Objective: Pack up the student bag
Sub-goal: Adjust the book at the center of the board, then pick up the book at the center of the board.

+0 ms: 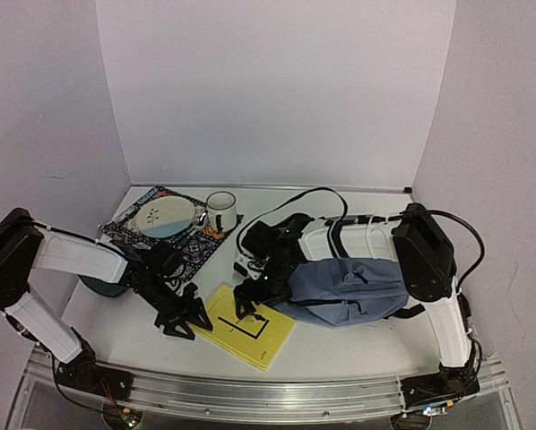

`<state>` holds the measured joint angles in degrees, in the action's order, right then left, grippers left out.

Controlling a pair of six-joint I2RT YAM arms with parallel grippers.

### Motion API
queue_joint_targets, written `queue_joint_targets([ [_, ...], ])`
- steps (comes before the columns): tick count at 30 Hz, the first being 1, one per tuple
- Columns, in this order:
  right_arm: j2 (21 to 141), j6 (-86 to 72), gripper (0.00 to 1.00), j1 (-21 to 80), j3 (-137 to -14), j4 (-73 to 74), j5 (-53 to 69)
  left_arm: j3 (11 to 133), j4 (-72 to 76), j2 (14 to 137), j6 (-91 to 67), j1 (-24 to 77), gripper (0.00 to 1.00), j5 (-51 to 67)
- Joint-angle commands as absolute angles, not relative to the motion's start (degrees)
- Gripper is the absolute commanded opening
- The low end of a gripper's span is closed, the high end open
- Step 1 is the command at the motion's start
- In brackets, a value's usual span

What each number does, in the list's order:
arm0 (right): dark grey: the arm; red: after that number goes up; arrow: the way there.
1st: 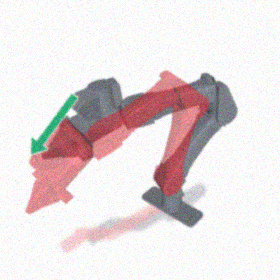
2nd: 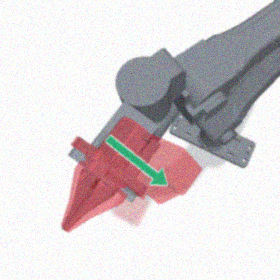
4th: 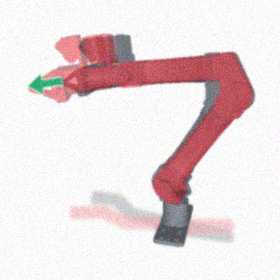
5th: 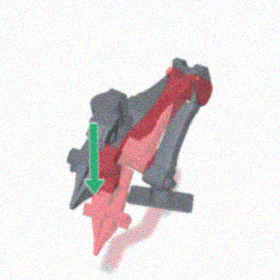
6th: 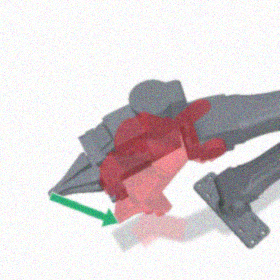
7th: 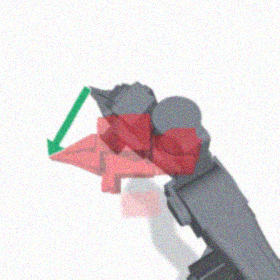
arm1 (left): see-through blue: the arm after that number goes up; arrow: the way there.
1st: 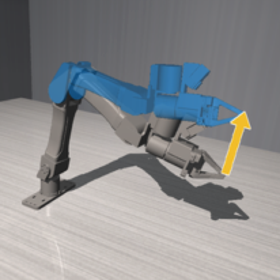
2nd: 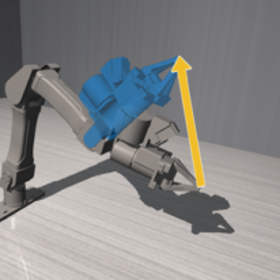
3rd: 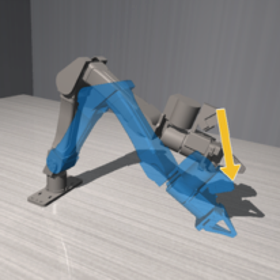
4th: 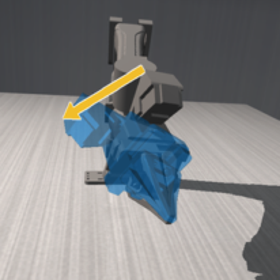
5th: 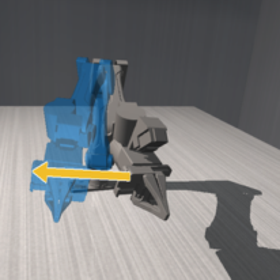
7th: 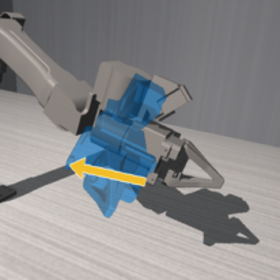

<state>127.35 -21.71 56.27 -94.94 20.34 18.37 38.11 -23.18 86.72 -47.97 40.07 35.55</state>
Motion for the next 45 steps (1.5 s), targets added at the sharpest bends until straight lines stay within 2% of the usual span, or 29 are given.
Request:
queue_joint_targets([
  [1, 124.69, -25.85, 0.87, 56.29, -89.62, 19.82, 23.9, 39.93, -17.96, 90.47, -47.51, 39.88, 0.59, 35.83],
  [7, 117.89, -36.36, 0.83, 56.33, -77.98, 4.57, 30.42, 44.58, -12.4, 93.85, -49.04, 37.98, 0.6, 31.86],
  [10, 115.71, -39.36, 0.81, 56.38, -75.2, 1.27, 29.97, 45.21, -9.14, 93.75, -50.22, 37.89, 0.6, 31.19],
  [16, 114.89, -44.61, 0.8, 56.37, -72.65, 2.38, 15.66, 43.2, -8.44, 95.23, -51.02, 37.84, 0.63, 32.38],
  [19, 116.09, -46.31, 0.8, 56.36, -71.79, 3.33, 12.48, 41.36, -9.71, 95.36, -51.77, 37.26, 0.67, 31.48],
  [23, 117.67, -45.04, 0.8, 56.74, -72.49, 3.34, 14.1, 42.41, -14.78, 95.23, -50.11, 37.09, 0.7, 26.82],
  [28, 119.43, -44.35, 0.76, 57.59, -74.52, -0.19, 20.36, 44.51, -13.14, 100.68, -48.62, 37.64, 0.72, 30.02],
  [31, 118.85, -47.9, 0.74, 57.64, -72.89, -7.41, 24.65, 44.08, -5.78, 101.15, -50.29, 37.79, 0.7, 34.45],
  [36, 115.74, -51.54, 0.66, 57.62, -70.84, -18.55, 29.67, 42.57, 7.96, 95.25, -54.53, 37.79, 0.64, 38.58],
  [45, 110.99, -53.22, 0.59, 57.01, -68.48, -28.15, 30.8, 39.77, 15.9, 81.48, -54.03, 37.71, 0.55, 37.04],
])
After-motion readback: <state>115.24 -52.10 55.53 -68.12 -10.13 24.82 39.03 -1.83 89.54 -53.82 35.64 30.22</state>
